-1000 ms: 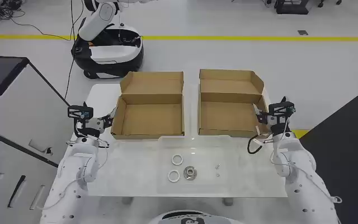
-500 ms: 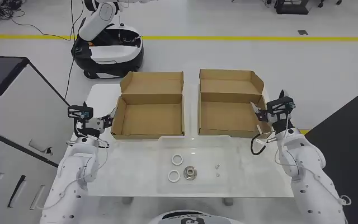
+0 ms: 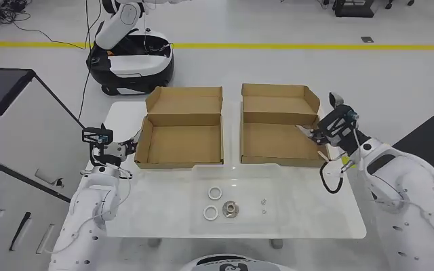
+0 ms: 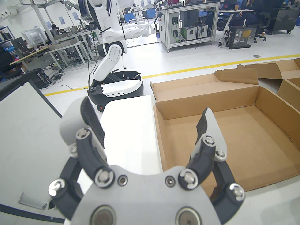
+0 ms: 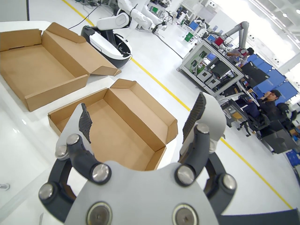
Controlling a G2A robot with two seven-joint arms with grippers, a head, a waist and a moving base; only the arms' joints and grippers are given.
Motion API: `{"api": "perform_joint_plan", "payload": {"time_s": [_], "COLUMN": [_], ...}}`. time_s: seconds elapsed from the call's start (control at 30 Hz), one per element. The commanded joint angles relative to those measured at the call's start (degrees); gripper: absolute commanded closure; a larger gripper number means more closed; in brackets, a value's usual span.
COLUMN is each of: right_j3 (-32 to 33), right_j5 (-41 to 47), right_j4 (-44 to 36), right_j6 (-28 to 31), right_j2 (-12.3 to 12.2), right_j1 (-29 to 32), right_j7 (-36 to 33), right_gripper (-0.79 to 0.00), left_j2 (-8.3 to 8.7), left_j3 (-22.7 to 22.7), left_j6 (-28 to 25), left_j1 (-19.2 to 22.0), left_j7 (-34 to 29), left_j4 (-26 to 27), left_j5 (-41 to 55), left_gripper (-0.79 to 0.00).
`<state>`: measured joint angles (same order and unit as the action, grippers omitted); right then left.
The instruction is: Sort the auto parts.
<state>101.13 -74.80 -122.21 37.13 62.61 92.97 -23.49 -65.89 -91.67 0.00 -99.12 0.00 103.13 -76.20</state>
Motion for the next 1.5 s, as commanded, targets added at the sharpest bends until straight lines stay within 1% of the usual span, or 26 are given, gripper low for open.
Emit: {"api": "perform_joint_plan", "payload": {"time_s": [0.0,0.23,0.47,0.6,0.7,0.77,0.9,1.1,1.2,1.3,1.47], "right_j3": [-0.57,-3.73,-8.88,-14.58,-19.38,-23.83,-33.01,-48.34,-56.23,-62.92,-70.54], "right_j5": [0.64,6.53,16.85,18.81,20.86,22.65,29.34,41.80,46.04,49.68,53.48], "right_j4": [-0.55,-2.98,-3.72,-2.95,-1.76,-0.58,0.73,2.36,2.51,2.48,3.72], "right_j6": [2.75,11.20,16.57,14.29,12.77,11.77,8.34,1.75,-0.44,-2.03,-3.09], "right_j2": [-0.25,-1.21,-2.52,-4.60,-6.84,-8.75,-12.93,-18.19,-20.04,-21.39,-22.83], "right_j1": [-1.17,-5.66,-12.04,-15.80,-19.32,-21.98,-30.37,-45.97,-52.90,-58.72,-65.29], "right_j7": [-2.08,-11.90,-26.64,-29.39,-30.92,-31.92,-35.36,-41.94,-44.13,-45.71,-46.76], "right_gripper": [-0.785,-0.785,-0.785,-0.785,-0.785,-0.785,-0.785,-0.785,-0.785,-0.785,-0.785], "left_j2": [0.00,0.00,0.00,0.00,0.00,0.00,0.00,0.00,0.00,0.00,0.00], "left_j3": [0.00,0.00,0.00,0.00,0.00,0.00,0.00,0.00,0.00,0.00,0.00], "left_j6": [0.00,0.00,0.00,0.00,0.00,0.00,0.00,0.00,0.00,0.00,0.00], "left_j1": [0.00,0.00,0.00,0.00,0.00,0.00,0.00,0.00,0.00,0.00,0.00], "left_j7": [0.00,0.00,0.00,0.00,0.00,0.00,0.00,0.00,0.00,0.00,0.00], "left_j4": [0.00,0.00,0.00,0.00,0.00,0.00,0.00,0.00,0.00,0.00,0.00], "left_j5": [0.00,0.00,0.00,0.00,0.00,0.00,0.00,0.00,0.00,0.00,0.00], "left_gripper": [-0.785,-0.785,-0.785,-0.785,-0.785,-0.785,-0.785,-0.785,-0.785,-0.785,-0.785]}}
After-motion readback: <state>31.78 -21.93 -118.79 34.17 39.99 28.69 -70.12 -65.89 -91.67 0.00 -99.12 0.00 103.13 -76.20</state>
